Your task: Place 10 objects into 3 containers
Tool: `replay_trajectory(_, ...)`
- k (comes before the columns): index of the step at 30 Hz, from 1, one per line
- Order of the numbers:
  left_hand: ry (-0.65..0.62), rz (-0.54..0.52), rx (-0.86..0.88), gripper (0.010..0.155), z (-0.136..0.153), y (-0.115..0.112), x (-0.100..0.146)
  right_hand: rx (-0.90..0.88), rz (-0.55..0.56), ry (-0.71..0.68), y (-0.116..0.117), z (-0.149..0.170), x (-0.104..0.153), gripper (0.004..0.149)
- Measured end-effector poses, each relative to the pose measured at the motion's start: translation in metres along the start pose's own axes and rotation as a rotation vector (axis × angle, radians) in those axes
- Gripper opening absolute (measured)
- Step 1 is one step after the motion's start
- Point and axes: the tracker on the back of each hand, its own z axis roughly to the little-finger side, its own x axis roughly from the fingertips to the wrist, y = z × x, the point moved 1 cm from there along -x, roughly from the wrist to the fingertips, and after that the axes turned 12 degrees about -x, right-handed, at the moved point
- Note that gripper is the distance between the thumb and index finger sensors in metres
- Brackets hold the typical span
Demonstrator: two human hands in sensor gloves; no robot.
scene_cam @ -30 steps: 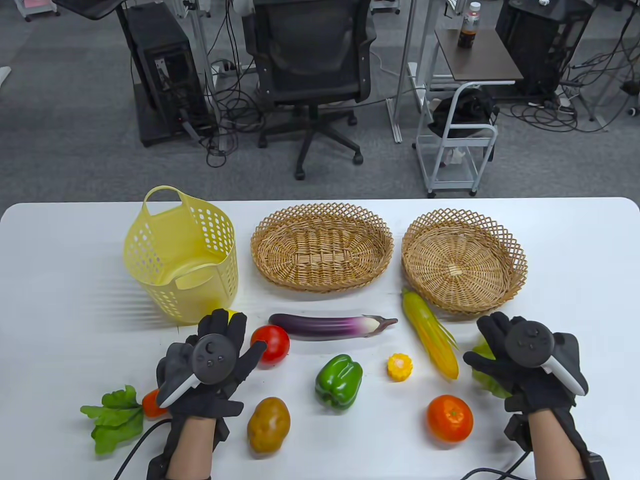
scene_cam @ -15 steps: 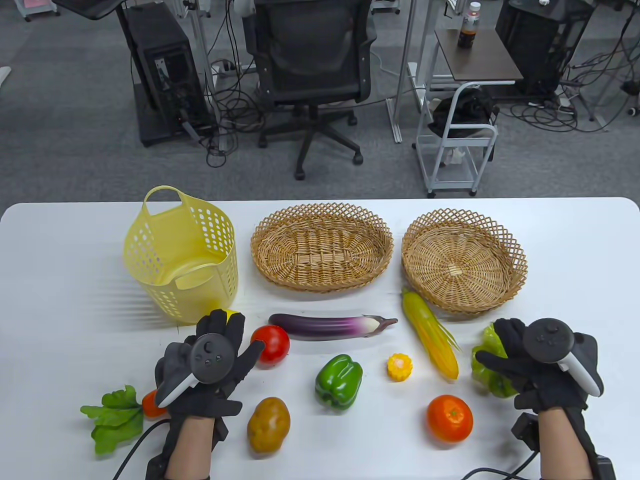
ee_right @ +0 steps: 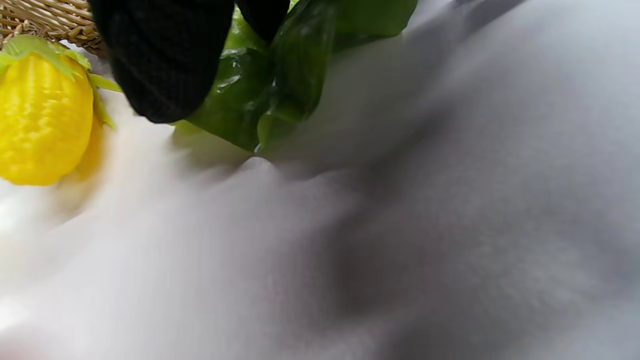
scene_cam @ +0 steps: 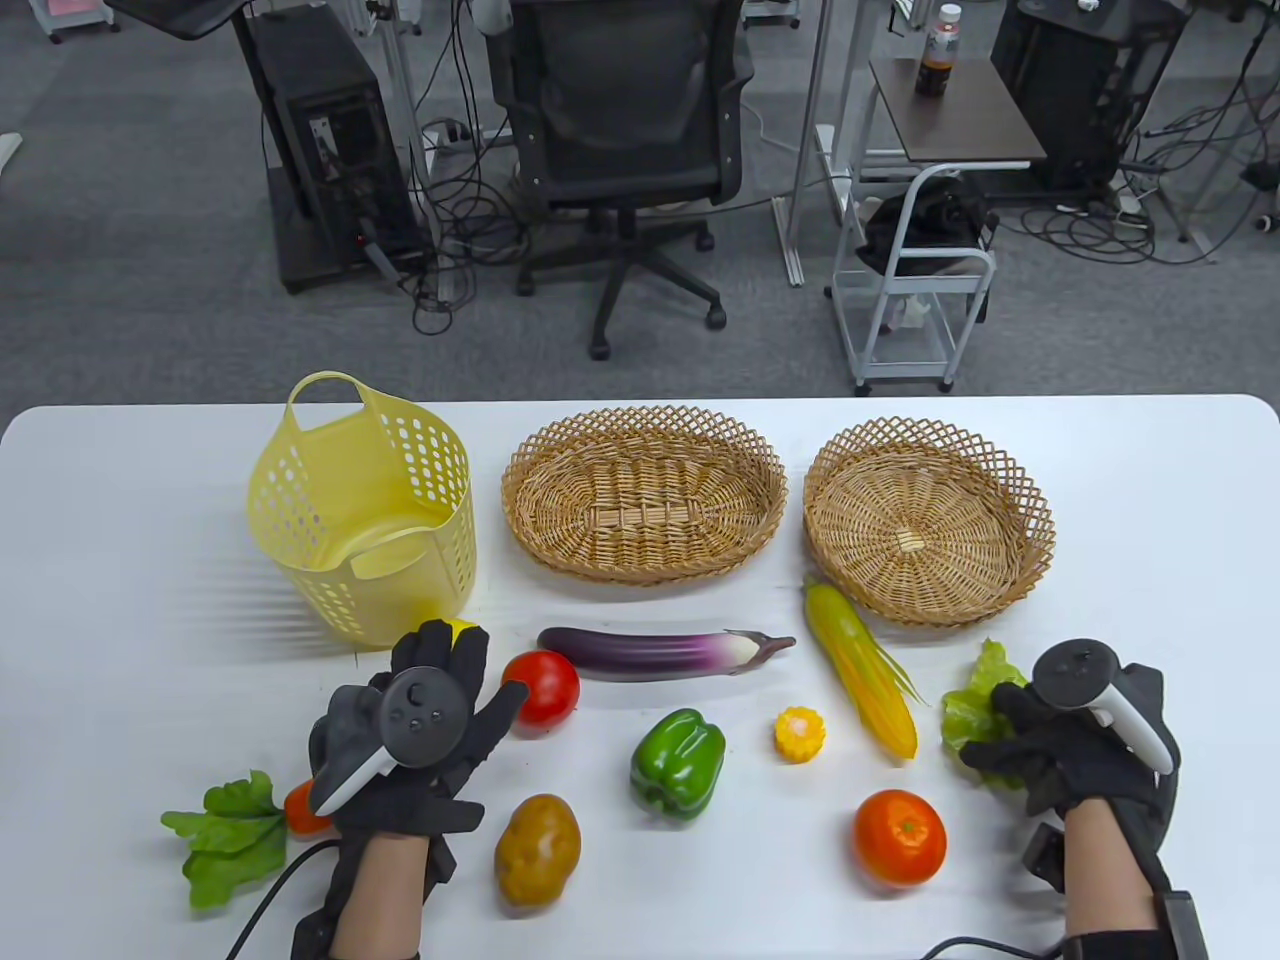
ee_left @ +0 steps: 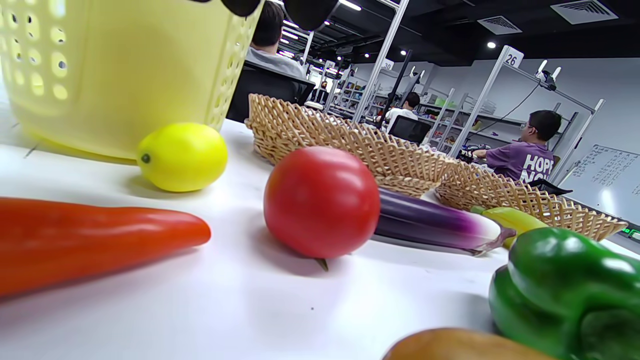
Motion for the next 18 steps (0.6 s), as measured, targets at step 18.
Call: replay_trajectory(18,-0.011,-0.005,0.010,0.076,0.000,0.001,0.001,0.123,0.162,0.025,-0.002,-0.011,0.000,0.058)
